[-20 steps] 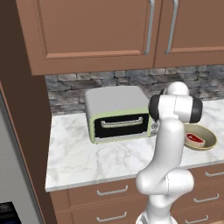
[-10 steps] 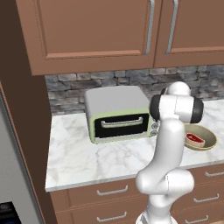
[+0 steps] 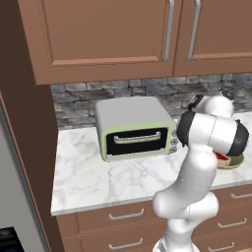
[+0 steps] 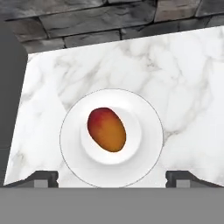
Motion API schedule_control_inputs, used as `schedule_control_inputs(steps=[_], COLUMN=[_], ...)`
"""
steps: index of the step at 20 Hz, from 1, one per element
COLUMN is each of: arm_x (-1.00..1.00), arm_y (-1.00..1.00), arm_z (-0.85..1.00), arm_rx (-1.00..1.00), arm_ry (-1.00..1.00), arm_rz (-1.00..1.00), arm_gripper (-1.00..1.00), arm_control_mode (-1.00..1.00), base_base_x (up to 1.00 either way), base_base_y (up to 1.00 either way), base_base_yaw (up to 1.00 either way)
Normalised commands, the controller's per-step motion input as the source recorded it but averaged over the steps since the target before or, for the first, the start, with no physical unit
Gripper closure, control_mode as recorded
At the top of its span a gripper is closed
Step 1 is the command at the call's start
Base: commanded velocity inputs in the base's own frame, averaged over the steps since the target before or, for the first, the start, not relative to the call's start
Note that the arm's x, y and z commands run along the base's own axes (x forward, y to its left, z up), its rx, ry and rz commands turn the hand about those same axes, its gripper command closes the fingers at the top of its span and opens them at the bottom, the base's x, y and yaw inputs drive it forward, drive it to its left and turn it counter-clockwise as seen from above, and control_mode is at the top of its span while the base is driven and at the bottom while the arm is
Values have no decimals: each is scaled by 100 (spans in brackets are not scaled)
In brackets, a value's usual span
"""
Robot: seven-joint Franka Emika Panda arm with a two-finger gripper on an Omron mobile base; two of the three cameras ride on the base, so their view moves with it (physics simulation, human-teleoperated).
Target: Remove the mango from the bowl and place it on the small plate. Then place the bowl with only the steak in the microwave, close the door, and press the start button to microwave the steak.
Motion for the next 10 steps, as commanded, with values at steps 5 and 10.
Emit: schedule_control_inputs(steps=[5, 10], arm_x=[-88, -91], arm_y=[-23, -49], arm_z=[39, 2], arm_rx=[22, 21], arm_ry=[-7, -2], arm_rz=[-33, -47], arm_gripper=[-100, -100], arm_control_mode=[-100, -100], base_base_x=[0, 0], base_base_y=[0, 0], base_base_yaw=[0, 0])
